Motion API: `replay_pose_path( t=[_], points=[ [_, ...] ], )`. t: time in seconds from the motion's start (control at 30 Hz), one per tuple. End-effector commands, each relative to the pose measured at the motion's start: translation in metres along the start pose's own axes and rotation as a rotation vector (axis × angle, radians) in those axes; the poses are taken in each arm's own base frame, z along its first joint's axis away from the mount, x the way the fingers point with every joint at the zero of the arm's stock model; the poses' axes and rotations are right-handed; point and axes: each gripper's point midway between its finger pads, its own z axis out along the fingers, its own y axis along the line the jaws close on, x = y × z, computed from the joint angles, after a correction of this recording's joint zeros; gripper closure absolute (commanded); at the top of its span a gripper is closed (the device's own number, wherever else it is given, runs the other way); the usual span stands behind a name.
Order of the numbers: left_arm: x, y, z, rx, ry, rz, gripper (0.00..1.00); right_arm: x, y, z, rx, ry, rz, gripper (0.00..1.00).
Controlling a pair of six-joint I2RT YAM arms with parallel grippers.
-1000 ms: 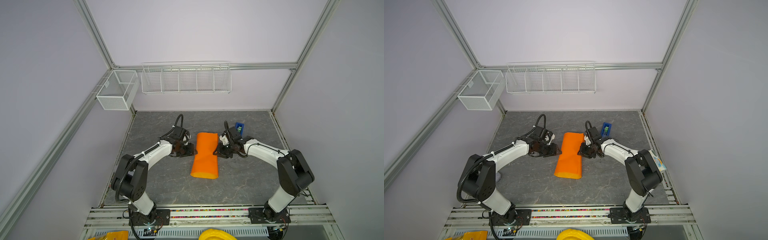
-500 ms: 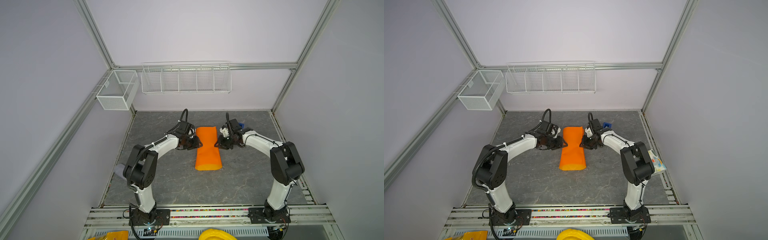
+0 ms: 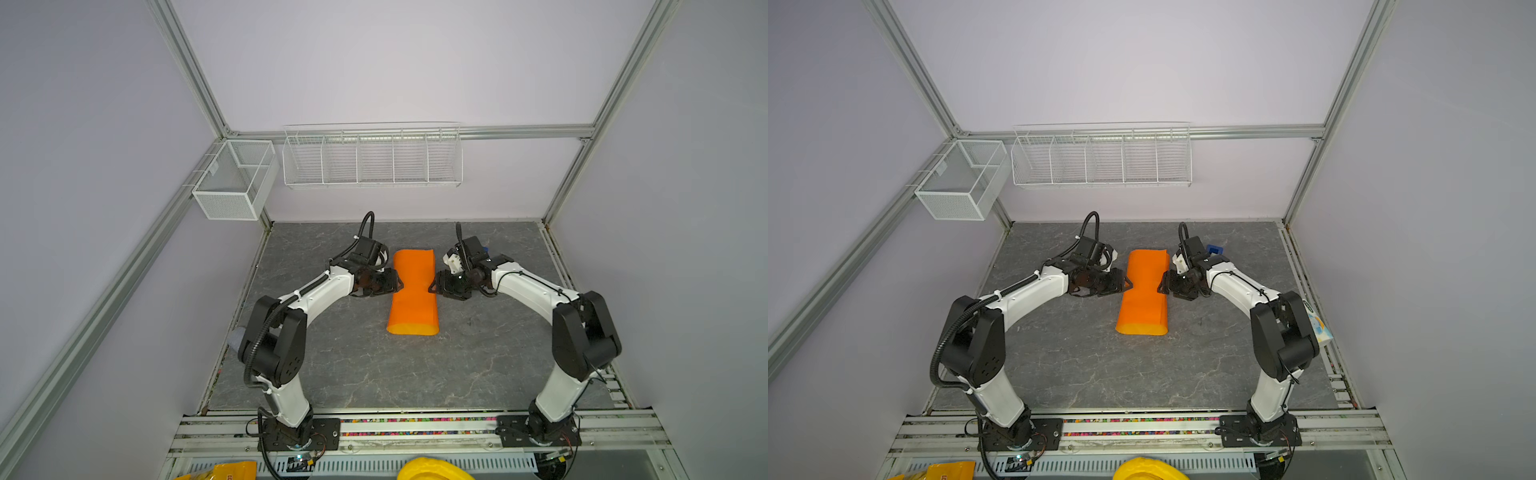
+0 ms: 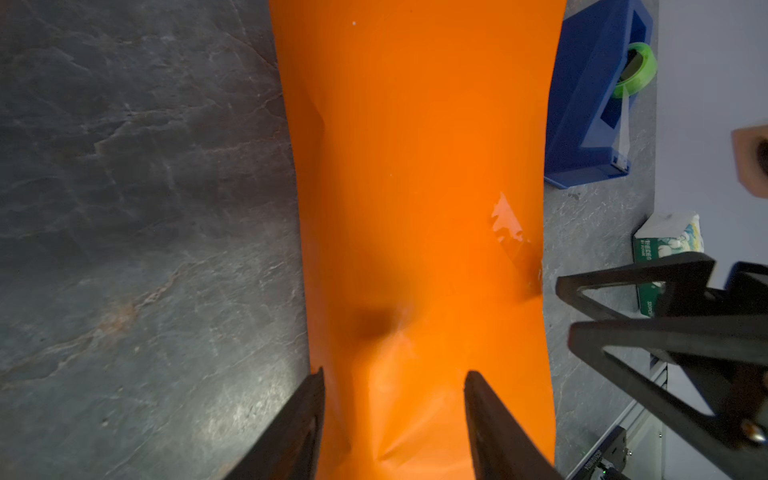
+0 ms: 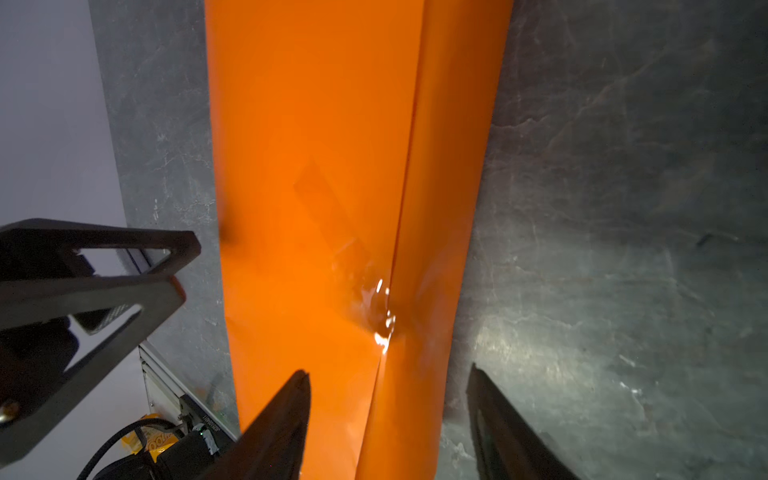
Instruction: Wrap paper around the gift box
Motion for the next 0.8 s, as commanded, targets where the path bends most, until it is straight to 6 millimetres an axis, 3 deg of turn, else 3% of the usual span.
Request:
replay_pose_path(
  t=[0.0,0.17,0.4,0.6,0.77],
  points=[
    [0.023,0.001,-0.001,0.008,0.028,-0.032,0.43,0.024,0.000,-0.009,0.031,0.009,-0.005,0.27],
    [0.047,-0.004,0.005,0.038,0.047,-0.044,0.41,0.049,0.001,0.000,0.033,0.041,0.001,0.21],
    [0.062,-0.007,0.012,0.041,0.080,-0.043,0.40,0.064,0.013,0.022,-0.023,0.079,0.020,0.23],
    [0.063,-0.016,0.009,0.097,0.067,-0.061,0.43,0.065,0.025,0.024,-0.047,0.069,0.008,0.29],
    [0.066,-0.013,0.018,0.105,0.080,-0.076,0.47,0.065,0.026,0.031,-0.054,0.083,0.011,0.43]
  ],
)
